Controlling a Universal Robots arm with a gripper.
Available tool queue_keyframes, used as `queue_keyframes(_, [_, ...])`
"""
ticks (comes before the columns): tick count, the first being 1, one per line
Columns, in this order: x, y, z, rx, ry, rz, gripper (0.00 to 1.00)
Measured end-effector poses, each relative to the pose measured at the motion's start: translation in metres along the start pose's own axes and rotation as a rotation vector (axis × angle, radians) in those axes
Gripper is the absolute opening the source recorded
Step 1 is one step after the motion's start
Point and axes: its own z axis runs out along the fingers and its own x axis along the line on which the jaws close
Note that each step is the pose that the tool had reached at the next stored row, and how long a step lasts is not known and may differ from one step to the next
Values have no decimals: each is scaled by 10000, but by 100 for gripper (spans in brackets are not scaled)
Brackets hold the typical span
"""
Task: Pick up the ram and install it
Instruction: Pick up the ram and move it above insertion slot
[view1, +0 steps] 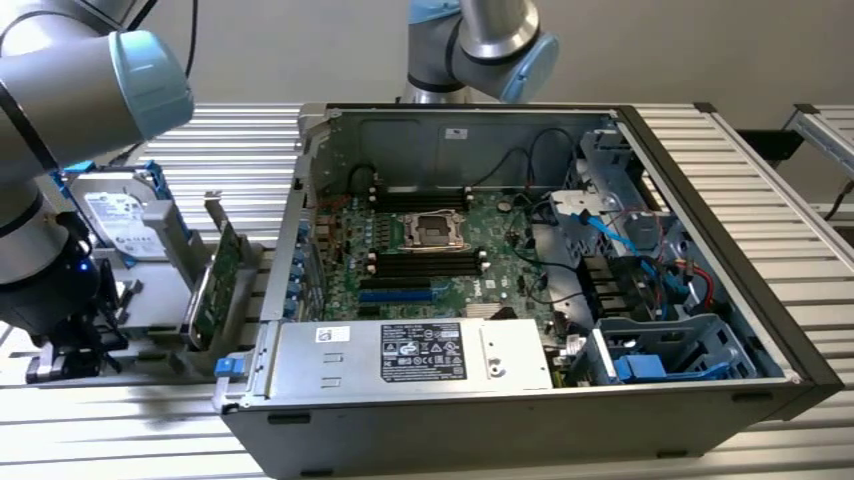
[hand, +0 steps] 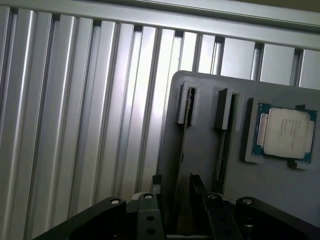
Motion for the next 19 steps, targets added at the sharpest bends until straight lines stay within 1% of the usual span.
queue_keyframes(4, [2,-4,69,-2,6,0,36])
queue_keyframes(7, [1,-6,97,0,0,107,36])
queue_keyframes(9, [0,-2,103,4,-5,197,36])
queue_keyframes(11, [0,-3,104,4,7,197,36])
queue_keyframes(14, [-1,-2,104,4,8,200,36])
queue_keyframes(19, [-14,-4,105,6,1,303,36])
